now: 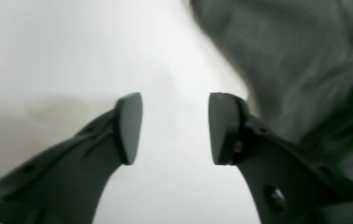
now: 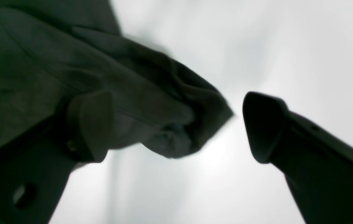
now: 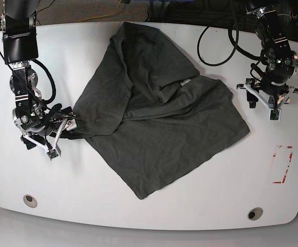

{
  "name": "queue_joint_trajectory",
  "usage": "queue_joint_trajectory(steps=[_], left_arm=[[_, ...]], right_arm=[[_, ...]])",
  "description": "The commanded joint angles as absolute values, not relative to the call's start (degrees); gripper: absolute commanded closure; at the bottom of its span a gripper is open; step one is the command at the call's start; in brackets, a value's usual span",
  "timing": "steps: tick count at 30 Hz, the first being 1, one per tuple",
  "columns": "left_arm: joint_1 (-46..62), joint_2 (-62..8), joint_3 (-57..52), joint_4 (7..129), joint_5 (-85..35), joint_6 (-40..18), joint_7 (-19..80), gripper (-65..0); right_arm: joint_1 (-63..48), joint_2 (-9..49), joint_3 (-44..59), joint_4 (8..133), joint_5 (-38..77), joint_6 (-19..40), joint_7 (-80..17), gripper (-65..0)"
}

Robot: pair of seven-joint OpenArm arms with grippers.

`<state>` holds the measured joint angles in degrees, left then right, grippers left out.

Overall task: Layout the t-shirt on the table in an organized manner, then fold the t-shirt properly
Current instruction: 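Regrasp the t-shirt edges with both grippers at new points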

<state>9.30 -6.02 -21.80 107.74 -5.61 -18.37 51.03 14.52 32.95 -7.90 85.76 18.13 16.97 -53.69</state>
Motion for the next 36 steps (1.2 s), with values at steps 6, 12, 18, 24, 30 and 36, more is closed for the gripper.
queue_joint_trajectory(steps=[6,12,18,24,30,36], left_arm=[[1.1,-6.2,-21.32,108.62,-5.93,-18.33,49.8,-39.3],[-4.35,-6.37,-18.95,104.13,-5.76,-17.98,49.8,-47.4],[-9.19,-8.4,-16.75,95.6,-5.67,-17.98,49.71,-49.4],[-12.35,-9.89,-14.29,87.87,-5.67,-17.98,48.04,-49.4],[-12.97,-11.3,-12.62,80.66,-5.67,-18.07,41.98,-49.4],[-13.93,-12.53,-9.45,73.71,-5.67,-18.15,37.14,-49.4]], right_arm=[[12.7,29.41,-3.74,95.69,18.51,17.45,-54.37,-63.4],[9.36,25.54,-3.74,99.47,18.42,17.45,-54.11,-63.4],[5.93,21.05,-3.74,100.7,18.07,17.45,-54.02,-63.4],[3.38,17.71,-3.65,101.05,17.98,17.19,-54.02,-63.4],[0.66,14.81,-2.15,102.55,18.07,17.01,-54.2,-63.4],[-3.56,12.53,0.66,105.1,18.51,17.27,-54.46,-63.4]])
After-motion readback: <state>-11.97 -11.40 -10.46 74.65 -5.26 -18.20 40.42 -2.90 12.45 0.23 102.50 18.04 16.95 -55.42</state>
